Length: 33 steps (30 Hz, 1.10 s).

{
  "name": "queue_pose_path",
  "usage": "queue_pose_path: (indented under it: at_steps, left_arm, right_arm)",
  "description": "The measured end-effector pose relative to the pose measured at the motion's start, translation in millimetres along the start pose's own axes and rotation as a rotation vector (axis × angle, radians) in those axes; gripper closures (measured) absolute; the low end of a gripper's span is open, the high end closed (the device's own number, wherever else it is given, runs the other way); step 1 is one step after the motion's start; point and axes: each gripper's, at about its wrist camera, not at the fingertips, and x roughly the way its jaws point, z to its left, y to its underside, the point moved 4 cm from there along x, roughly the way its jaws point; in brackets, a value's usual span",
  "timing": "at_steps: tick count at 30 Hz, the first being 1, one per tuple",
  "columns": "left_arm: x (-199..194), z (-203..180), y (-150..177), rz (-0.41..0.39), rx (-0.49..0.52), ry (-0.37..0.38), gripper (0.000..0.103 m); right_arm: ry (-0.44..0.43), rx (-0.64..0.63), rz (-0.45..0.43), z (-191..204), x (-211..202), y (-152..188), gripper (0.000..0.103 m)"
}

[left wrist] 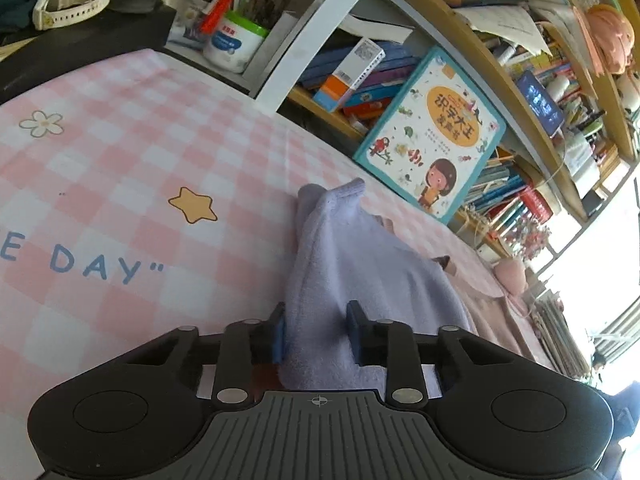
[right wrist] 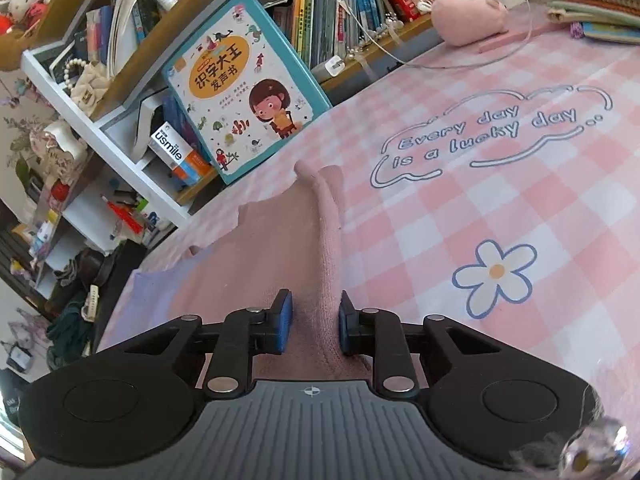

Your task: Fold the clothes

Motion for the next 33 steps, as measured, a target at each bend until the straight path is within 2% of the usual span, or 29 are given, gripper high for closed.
queue_pose_path:
  at_steps: [12,18,22,29,30,33]
  left_arm:
    - [-5.3,33.5,-33.9,-0.069,-0.034,-0.070,0.078]
    - [-4.2,37.3,-50.7,-0.093,-0.008,-0.090,0.079]
    - [-3.3,35.6,-50.5,-0.098,0.013,-0.113,0.079]
    - [-27.7,28.8,-44.8,-0.158,0.041,-0.165,0.068]
    - [-33.3,27.6,-44.1,-0.168,0.049,-0.174,0.063]
    - [-51.9,21.9,-41.7,-0.198,0.084,-0.209,0.055]
  right_arm:
    - [-0.050,-0.037,0.034,35.1,48.3,-2.9,0.083]
    - [-0.032,-0.094,0.027,48.5,65.1,-6.3,0.083]
    - [-0.015,-0.138,0.022,55.8,73.1,-8.0,0.081]
    - [0.047,-0.288,-0.028,67.5,54.1,-3.3,0.060]
    - [0.057,-0.311,-0.037,69.3,50.5,-2.5,0.055]
    - [0.090,-0.394,-0.068,75.4,38.4,0.8,0.049]
